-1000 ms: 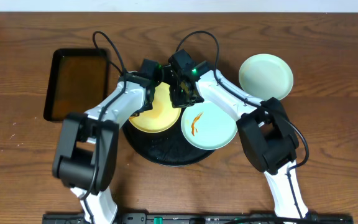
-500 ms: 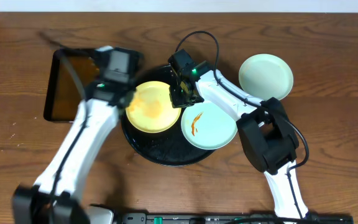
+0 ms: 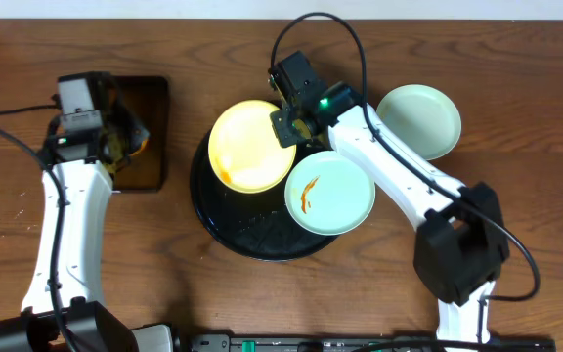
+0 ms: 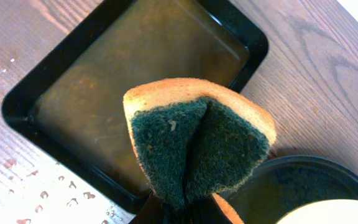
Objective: Clean dirty plates on tray and stack at the side
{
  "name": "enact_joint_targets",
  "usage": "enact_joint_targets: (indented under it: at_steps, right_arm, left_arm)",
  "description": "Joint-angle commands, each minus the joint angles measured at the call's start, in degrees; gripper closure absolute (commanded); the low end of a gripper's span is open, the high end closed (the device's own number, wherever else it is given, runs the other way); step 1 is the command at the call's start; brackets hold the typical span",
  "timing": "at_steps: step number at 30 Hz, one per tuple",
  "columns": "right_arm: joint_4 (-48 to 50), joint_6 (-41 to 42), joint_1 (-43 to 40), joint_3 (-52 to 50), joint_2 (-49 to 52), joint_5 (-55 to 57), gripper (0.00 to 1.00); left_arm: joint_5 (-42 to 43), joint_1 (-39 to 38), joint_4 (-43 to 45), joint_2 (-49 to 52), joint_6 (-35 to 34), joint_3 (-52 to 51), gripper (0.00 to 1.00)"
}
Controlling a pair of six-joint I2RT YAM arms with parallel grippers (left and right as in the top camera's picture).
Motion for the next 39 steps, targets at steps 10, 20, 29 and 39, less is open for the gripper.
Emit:
enact_joint_targets:
  at_steps: [10, 20, 29, 39]
  right_arm:
    - [0.81, -8.22, 7.67, 0.98, -2.27, 35.19, 0.99]
    - [7.02, -22.14, 14.58, 1.01, -2.27, 52.89, 0.99]
    - [3.91, -11.47, 14.84, 1.05, -2.27, 50.36, 0.98]
    - [-11.52, 12.87, -0.44, 1.95, -2.14, 6.88, 0.36]
  left_arm:
    - [3.91, 2.86, -0.57, 0.46, 0.15, -0.33, 0.92]
    - [3.91, 2.86, -0.76, 1.51, 0.15, -0.33, 0.92]
    - [3.91, 2.86, -1.36, 1.51, 0.59, -0.33, 0.92]
    - [3.91, 2.86, -1.44, 1.51, 0.59, -0.33, 0.92]
